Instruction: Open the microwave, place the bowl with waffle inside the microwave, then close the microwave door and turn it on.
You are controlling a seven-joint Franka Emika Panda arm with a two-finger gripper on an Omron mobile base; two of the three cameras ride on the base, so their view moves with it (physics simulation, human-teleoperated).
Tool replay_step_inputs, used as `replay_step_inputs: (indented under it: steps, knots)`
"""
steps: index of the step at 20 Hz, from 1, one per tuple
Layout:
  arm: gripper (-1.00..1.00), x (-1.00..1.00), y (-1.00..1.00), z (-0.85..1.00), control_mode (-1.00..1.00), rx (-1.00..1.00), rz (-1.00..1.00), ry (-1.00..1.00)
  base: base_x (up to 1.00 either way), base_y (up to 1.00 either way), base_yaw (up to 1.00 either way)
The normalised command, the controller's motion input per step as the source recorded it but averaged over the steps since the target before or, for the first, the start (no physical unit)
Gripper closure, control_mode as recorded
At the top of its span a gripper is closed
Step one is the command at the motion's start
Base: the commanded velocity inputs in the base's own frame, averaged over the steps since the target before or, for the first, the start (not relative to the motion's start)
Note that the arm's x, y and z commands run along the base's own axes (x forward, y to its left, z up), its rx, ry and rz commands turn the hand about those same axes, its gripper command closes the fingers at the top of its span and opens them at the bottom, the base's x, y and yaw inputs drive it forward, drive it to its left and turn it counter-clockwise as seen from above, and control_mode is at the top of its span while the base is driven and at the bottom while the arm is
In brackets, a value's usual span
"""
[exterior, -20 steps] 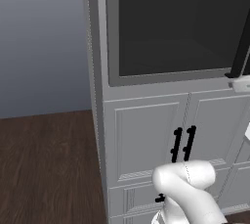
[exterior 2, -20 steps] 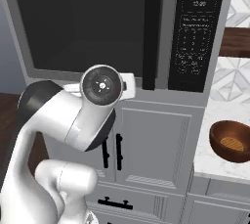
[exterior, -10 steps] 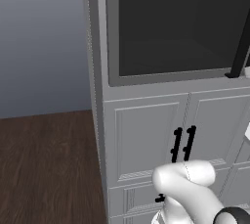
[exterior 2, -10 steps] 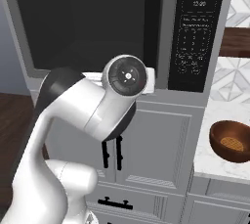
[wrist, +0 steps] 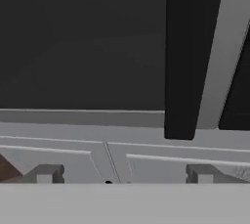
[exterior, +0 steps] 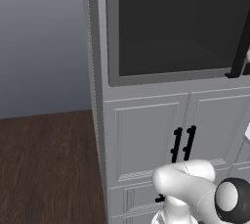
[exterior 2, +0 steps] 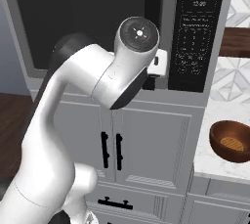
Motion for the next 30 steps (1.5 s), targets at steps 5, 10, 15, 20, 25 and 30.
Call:
replay_step_inputs:
  steps: [5,10,15,20,25,30]
  knots:
    - [-1.00,0.44,-0.29,-0.04,-1.00,0.04,-0.09,-0.01,0.00,0.00,0.00]
    - [-1.00,0.55,-0.28,-0.07,-1.00,0.06,-0.09,-0.03,0.00,0.00,0.00]
    - [-1.00,0.51,-0.27,-0.07,-1.00,0.06,-0.10,-0.01,0.00,0.00,0.00]
    - [-1.00,0.32,-0.06,-0.01,-1.00,0.01,-0.02,-0.27,0.00,0.00,0.00]
    - [-1.00,0.33,0.00,0.00,-1.00,0.01,0.00,-0.32,0.00,0.00,0.00]
    - [-1.00,0.47,0.00,-0.05,-1.00,0.01,0.00,-0.06,0.00,0.00,0.00]
